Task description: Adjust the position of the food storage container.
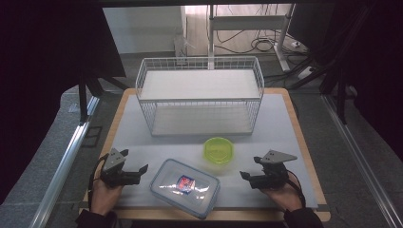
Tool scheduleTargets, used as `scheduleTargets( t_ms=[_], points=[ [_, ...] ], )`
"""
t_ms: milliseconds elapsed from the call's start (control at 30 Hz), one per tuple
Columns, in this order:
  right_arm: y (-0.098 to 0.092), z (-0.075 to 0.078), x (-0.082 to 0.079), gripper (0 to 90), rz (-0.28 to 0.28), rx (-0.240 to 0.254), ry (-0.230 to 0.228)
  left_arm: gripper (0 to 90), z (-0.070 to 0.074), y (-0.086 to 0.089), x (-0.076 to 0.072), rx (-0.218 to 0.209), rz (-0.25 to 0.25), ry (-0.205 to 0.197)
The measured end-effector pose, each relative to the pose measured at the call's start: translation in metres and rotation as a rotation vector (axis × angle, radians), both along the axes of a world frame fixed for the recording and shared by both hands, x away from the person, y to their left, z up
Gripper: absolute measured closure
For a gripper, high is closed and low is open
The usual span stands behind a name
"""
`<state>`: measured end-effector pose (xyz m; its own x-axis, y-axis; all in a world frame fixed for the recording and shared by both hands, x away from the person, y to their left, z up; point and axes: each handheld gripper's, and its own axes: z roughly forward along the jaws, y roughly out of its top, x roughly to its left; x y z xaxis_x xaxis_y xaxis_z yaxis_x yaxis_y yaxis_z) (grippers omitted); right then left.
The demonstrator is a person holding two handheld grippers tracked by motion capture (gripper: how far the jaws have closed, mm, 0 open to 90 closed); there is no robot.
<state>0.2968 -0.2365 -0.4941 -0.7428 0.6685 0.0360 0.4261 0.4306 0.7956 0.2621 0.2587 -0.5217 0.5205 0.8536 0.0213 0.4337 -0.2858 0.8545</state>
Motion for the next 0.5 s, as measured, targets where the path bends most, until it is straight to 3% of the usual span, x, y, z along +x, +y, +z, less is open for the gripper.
scheduleTargets(
  t_ms=[200, 467, 500],
  points=[
    [-0.0008, 0.0001, 0.0008, 22.5, -0.025, 0.006, 0.015, 7.8, -0.0003, -0.0011, 0.0029, -0.016, 0.011, 0.077],
    [-0.0004, -0.0016, 0.0018, 22.1, -0.038, 0.004, 0.032, 5.9, -0.0003, -0.0004, 0.0038, -0.028, 0.017, 0.080],
    [-0.0003, -0.0019, 0.0019, 22.1, -0.038, -0.001, 0.033, 5.8, 0.0000, 0.0001, 0.0040, -0.044, 0.019, 0.088]
  ],
)
